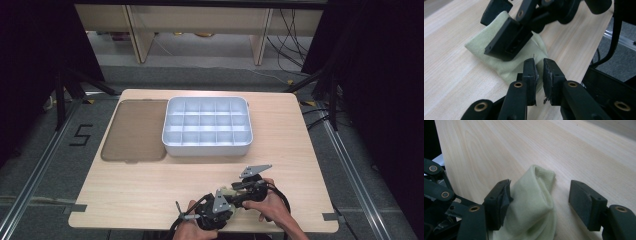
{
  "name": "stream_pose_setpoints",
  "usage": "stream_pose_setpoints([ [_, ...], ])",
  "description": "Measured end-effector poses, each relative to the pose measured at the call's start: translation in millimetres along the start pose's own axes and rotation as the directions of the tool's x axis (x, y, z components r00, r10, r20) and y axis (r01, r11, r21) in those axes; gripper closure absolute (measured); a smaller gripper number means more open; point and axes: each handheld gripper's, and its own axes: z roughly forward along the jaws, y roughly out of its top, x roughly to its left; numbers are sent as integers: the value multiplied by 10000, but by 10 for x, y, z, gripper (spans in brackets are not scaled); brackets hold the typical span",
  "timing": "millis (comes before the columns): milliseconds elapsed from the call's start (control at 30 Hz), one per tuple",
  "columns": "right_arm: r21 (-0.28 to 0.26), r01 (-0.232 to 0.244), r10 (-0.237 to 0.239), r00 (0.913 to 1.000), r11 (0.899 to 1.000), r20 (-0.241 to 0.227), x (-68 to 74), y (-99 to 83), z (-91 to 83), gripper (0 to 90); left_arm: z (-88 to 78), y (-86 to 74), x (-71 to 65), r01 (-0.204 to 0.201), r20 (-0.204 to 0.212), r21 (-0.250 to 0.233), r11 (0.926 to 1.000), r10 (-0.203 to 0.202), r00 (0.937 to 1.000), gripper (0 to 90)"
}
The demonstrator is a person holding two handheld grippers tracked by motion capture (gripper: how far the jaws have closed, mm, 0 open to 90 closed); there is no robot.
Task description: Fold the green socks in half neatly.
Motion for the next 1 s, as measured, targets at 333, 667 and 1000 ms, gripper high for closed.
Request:
stream_pose_setpoints([
  [333, 69, -2, 4, 9995, 10000, -305, 23, -10, 48, 535, -12, 5, -12, -368, -123, 75, 9993, 369, 9992, 771],
  [667, -91, -395, 388, 9970, 9992, -669, -13, -36, 45, 679, -276, -120, 120, 1432, 1154, -705, 9872, -1345, 9842, 614],
  [1000, -454, -413, 372, 9955, 9981, -876, -36, -52, 28, 723, -691, -446, 428, 2247, 180, -800, 9711, -2240, 9744, 416],
])
